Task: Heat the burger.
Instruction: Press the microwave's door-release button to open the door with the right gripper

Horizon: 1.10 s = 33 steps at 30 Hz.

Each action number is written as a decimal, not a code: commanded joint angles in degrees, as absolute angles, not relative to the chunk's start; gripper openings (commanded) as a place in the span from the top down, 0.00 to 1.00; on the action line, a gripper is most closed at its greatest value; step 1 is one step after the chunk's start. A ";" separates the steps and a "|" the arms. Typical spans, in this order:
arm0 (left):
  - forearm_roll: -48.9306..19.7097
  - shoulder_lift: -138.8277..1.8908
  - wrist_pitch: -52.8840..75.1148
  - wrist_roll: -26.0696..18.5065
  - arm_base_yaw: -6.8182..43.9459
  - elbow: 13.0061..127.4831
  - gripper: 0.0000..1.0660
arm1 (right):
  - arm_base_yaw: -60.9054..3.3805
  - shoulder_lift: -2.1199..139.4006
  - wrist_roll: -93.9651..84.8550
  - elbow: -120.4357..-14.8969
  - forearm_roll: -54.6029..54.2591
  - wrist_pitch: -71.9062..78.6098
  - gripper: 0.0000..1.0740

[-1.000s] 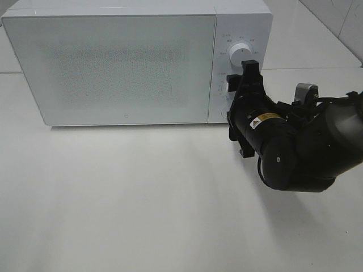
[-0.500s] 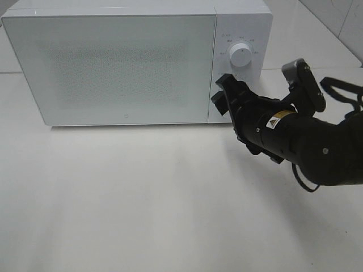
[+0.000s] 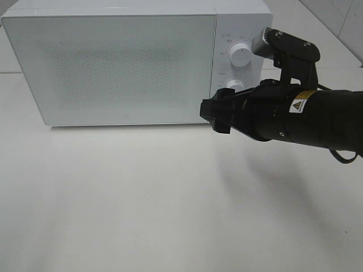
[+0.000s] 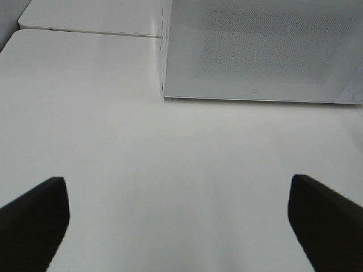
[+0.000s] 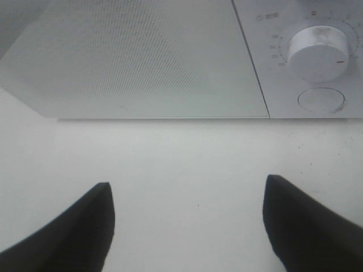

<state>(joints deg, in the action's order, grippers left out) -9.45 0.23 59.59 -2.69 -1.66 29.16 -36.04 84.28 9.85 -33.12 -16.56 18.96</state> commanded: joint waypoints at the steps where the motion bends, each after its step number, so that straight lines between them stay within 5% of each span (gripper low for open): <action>1: -9.97 1.49 58.84 -2.64 -1.78 28.88 0.06 | -35.07 79.35 7.28 -34.15 -10.37 8.65 0.36; 10: -9.97 1.49 58.84 -2.64 -1.78 28.88 0.06 | -35.01 68.24 7.28 -35.70 -4.93 -15.13 0.36; 33: -9.97 1.49 58.84 -2.64 -1.78 28.88 0.06 | -31.46 40.28 7.45 -36.21 -0.63 -44.52 0.36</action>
<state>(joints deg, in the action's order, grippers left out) -9.45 0.23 59.59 -2.69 -1.66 29.16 -31.34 40.68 7.79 -35.75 -0.80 -43.43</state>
